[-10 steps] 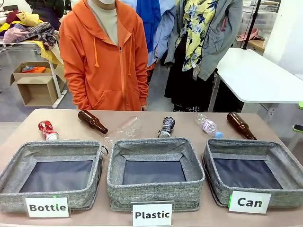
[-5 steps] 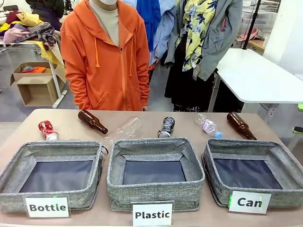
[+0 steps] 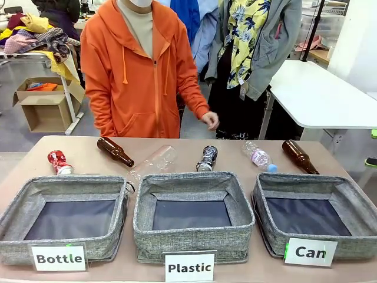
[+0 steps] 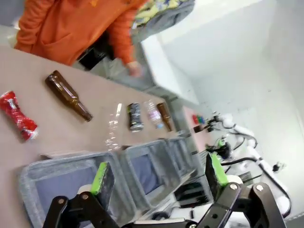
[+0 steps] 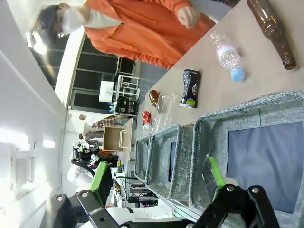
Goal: Sort the can waste into the basket.
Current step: Pick up the can waste from the table and place it in the right Fabric basket.
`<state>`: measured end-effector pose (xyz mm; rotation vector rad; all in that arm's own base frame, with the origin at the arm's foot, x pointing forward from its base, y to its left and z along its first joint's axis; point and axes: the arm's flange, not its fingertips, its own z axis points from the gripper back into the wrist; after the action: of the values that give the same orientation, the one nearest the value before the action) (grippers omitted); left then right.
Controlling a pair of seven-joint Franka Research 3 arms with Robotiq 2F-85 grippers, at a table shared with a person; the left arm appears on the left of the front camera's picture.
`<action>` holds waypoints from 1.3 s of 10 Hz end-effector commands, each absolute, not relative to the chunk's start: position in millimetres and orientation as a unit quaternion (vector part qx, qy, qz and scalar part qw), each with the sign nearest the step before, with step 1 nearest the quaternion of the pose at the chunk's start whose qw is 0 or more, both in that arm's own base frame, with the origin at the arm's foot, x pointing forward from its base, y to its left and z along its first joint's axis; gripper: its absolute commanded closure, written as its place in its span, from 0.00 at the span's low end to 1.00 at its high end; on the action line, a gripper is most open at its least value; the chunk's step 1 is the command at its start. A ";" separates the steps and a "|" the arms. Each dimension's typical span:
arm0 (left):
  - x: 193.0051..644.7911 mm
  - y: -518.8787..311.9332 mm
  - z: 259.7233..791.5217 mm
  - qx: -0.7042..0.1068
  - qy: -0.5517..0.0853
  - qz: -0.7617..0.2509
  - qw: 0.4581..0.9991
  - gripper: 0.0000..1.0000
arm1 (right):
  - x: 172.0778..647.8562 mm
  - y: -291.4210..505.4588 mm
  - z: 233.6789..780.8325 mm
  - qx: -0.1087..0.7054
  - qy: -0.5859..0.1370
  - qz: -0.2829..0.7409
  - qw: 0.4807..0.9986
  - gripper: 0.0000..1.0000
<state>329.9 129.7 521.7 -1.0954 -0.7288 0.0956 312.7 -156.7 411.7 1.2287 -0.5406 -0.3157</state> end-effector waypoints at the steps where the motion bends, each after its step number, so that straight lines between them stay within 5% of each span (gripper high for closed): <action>1: 352.1 116.6 536.2 -0.445 -0.301 0.029 0.843 0.00 | 316.8 -157.4 413.2 0.572 -0.260 -0.141 0.765 0.00; 6: 422.7 38.8 536.8 -0.142 -0.259 0.071 0.953 0.00 | 316.8 -157.4 413.2 0.572 -0.260 -0.141 0.765 0.00; 8: 457.4 31.4 522.0 -0.073 -0.195 0.124 0.970 0.00 | 316.8 -157.4 413.2 0.572 -0.260 -0.141 0.765 0.00; 11: 504.7 32.4 491.1 -0.072 -0.106 0.179 0.975 0.00 | 316.8 -157.4 413.2 0.572 -0.260 -0.141 0.765 0.00; 13: 514.9 36.8 484.5 -0.116 -0.124 0.205 0.964 0.00 | 316.8 -157.4 413.2 0.572 -0.260 -0.141 0.765 0.00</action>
<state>508.8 38.6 470.0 -0.1572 -0.2155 0.3828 313.0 -156.2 411.4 1.2279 -0.5378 -0.3152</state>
